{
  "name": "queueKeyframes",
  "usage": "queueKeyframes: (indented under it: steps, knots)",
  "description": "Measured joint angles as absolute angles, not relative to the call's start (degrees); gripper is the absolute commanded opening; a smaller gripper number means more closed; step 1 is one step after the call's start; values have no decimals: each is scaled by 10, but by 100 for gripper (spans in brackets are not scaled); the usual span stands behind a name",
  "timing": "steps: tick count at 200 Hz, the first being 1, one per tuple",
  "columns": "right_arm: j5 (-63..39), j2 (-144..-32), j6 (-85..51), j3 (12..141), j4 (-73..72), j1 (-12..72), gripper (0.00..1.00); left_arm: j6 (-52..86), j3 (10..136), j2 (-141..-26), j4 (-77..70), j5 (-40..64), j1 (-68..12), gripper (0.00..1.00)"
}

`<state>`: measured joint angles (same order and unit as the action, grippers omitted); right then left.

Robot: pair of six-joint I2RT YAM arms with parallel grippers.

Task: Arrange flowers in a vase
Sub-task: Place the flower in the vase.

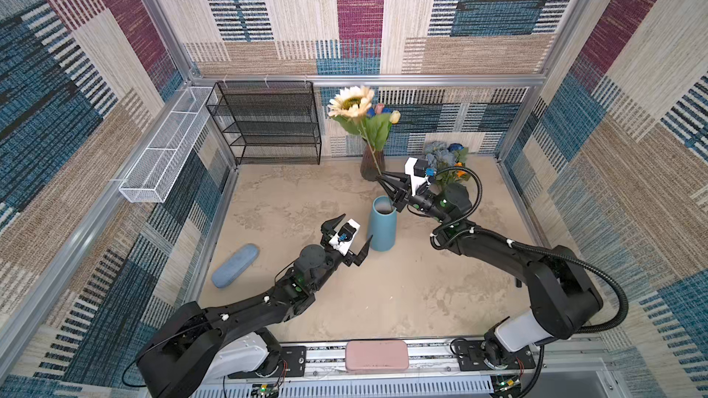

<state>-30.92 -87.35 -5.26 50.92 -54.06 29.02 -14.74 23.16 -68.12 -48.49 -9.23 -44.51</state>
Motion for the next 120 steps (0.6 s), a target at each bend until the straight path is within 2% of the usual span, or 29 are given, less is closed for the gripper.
queueKeyframes:
  steps: [67,104,120]
  knots:
    - [-279,-834,-23,486,-500,290,43,-162,271,-718,-508,-92,-438,99]
    - [-259,-787,1,490,-447,290,59,-159,271,-706,-514,-90,-431,99]
    - [-253,-759,11,494,-421,290,63,-158,265,-697,-521,-90,-429,99]
